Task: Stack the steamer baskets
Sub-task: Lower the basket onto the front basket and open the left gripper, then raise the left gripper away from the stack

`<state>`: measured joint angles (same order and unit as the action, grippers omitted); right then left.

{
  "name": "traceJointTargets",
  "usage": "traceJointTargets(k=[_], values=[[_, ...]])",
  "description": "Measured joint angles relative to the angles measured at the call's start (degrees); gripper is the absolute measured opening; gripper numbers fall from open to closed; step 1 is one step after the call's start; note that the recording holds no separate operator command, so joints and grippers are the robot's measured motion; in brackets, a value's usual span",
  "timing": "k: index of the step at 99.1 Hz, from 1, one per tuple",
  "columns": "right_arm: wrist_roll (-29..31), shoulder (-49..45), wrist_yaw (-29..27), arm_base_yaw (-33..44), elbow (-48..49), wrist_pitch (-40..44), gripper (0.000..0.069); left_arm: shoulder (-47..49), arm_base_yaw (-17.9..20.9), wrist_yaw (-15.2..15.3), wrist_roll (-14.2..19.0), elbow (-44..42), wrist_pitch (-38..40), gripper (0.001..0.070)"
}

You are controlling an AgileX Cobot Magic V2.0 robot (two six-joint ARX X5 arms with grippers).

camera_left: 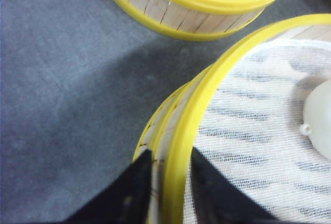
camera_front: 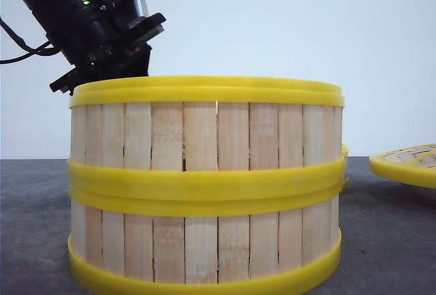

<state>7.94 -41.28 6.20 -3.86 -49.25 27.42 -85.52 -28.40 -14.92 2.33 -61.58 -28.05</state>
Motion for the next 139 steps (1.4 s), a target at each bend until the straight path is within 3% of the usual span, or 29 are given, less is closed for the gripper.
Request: traceJointTargets(k=[40,73,107,130,139], values=[[0.17,0.0,1.77,0.0,0.0,0.0,0.0446,1.05,2.12,-0.33,0.92,0.39,1.99,0.0195],[2.99,-6.58,7.54,-0.02,-0.26,-1.46,0.0446,19.71,5.2,0.26,1.36,-0.11,8.63,0.0195],[3.91,-8.46,7.74,-1.31,-0.42,-3.45,0.0446,17.97,4.92,0.0,1.31,1.92,1.18,0.0195],[4.52,-10.95,8.76,-1.31,-1.27,-5.4,0.0446,28.37,4.92,0.26,1.31,6.21,4.61,0.0195],[4.55,-14.03,9.33,-1.31,-2.58,-5.27,0.0446,33.44,4.92,1.73,1.31,9.81,5.68,0.0194]])
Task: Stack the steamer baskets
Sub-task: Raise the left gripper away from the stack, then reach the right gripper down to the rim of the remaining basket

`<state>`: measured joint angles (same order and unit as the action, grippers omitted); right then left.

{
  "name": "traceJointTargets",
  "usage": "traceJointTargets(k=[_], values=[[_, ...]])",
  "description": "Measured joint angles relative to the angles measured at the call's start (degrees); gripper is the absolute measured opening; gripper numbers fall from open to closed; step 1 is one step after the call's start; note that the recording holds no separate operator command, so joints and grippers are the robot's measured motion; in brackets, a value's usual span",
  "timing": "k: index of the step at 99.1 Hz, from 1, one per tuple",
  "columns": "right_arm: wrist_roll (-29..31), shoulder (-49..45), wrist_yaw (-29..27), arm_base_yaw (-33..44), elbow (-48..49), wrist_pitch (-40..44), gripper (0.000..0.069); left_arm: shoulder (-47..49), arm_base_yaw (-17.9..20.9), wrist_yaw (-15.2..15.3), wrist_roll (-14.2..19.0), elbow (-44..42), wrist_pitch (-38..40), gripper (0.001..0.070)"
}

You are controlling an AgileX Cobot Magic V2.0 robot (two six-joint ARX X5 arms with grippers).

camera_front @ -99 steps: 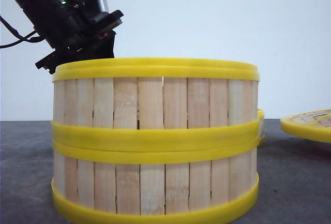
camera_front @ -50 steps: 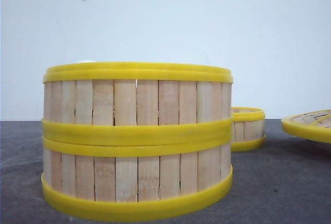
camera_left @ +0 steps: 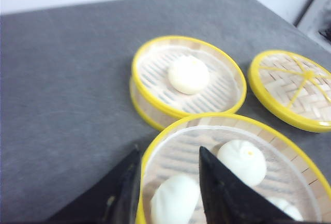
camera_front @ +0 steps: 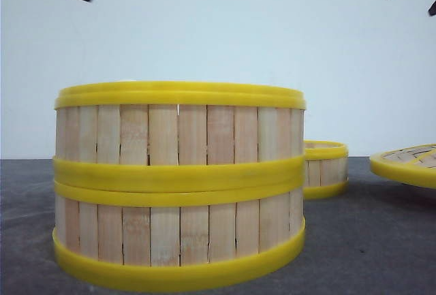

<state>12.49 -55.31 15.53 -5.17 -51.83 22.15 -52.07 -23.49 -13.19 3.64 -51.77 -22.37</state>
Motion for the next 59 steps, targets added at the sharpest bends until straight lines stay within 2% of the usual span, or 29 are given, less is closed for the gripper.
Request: traceJointTargets(k=[7,27,59], values=[[0.0,-2.75,0.79,0.0,-1.62,0.13,0.0446,4.28,0.0,1.36,0.07,2.99,0.35,0.0194],[-0.02,-13.11,0.92,-0.09,-9.62,1.42,0.0446,16.37,-0.11,1.46,0.26,9.31,-1.09,0.0194],[-0.02,-27.45,0.96,-1.25,-17.68,2.43,0.0446,30.56,-0.81,1.31,1.81,11.23,-12.61,0.0194]])
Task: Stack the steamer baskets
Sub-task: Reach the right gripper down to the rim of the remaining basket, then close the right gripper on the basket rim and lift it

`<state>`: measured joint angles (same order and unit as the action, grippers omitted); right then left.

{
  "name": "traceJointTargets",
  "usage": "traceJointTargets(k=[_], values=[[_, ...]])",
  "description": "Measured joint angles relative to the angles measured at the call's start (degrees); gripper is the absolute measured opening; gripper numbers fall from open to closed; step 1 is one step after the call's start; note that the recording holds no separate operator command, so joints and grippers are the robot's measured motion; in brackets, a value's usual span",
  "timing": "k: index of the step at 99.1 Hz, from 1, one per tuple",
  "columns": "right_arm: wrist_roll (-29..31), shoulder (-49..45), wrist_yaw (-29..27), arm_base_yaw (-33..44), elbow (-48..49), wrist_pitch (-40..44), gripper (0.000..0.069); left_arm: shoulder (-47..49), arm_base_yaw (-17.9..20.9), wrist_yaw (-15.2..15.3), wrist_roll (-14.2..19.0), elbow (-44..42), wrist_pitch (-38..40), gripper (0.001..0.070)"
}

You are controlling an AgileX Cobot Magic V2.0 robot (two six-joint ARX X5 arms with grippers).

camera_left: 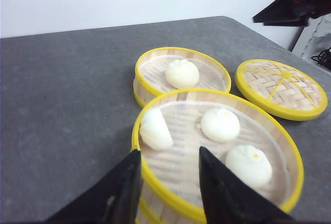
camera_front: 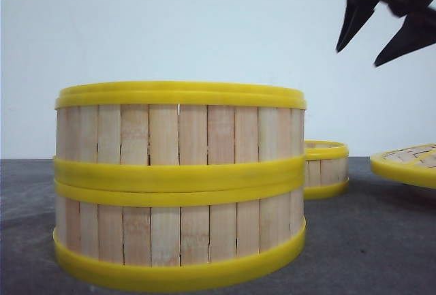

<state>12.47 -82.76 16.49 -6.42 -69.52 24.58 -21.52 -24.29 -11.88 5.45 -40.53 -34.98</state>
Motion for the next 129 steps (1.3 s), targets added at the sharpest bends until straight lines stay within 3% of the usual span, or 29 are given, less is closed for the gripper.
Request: traceJointTargets(k=[46,77,107,129], values=[[1.31,-20.48,-2.01,-0.42,-10.38,1.99,0.0407,15.47,-0.33,-0.48,4.5,0.0,-11.91,0.0194],[1.51,-25.79,-5.07,-1.09,-10.38,0.04,0.0309,17.94,-0.33,-0.48,5.95,0.0,-15.41,0.0194],[1.51,-27.21,-8.61,-2.23,-10.38,-0.98,0.0074,17.94,-0.33,-0.48,5.99,0.0,-15.41,0.0194],[2.45,-27.3,-9.42,-2.89,-10.4,-1.03,0.0054,17.94,-0.33,-0.48,5.99,0.0,-15.43,0.0194]])
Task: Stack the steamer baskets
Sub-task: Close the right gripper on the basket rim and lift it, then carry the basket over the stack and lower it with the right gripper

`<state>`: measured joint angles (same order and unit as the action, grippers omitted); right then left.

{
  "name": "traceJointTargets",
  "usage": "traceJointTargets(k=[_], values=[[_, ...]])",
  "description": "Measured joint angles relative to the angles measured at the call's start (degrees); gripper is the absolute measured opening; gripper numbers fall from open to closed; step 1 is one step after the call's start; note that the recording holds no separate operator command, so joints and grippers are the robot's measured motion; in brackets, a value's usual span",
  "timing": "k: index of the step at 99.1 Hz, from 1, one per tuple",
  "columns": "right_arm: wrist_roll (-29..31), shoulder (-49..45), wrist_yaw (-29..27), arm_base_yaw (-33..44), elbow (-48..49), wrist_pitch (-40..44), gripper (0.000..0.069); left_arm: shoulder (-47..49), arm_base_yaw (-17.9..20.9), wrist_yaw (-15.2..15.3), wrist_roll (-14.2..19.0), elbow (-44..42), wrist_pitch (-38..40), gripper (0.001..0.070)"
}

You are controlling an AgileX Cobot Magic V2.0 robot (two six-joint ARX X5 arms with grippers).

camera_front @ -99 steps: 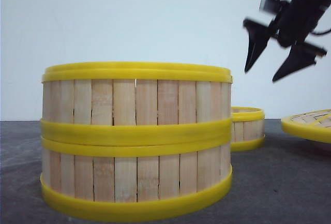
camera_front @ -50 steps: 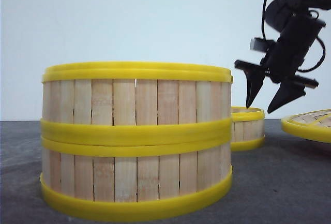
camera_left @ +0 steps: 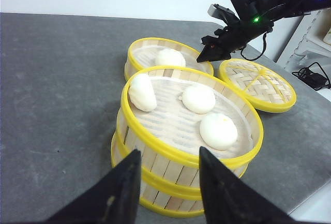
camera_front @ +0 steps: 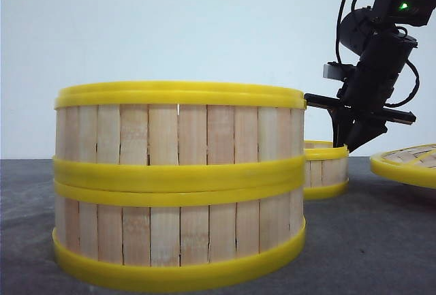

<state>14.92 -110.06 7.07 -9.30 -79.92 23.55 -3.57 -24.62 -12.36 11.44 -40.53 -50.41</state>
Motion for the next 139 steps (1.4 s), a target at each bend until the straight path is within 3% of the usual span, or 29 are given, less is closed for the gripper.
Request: traceJointTargets(k=[66,104,123,139], values=[[0.92,-0.7,-3.5,-1.46,-1.64,1.4,0.0036,0.0,0.0,0.0,0.0,0.0,-0.42,0.0194],[-1.97,2.12,-2.49,-1.36,-18.69,15.02,0.0036,0.0,0.0,0.0,-0.31,0.0,-1.31,0.0194],[-4.92,7.74,1.42,-1.31,-28.09,22.56,0.0036,0.0,0.0,0.0,-0.92,0.0,-1.31,0.0194],[-7.85,12.55,4.44,-3.26,-29.05,28.76,0.0036,0.0,0.0,0.0,-1.22,0.0,-1.27,0.0194]])
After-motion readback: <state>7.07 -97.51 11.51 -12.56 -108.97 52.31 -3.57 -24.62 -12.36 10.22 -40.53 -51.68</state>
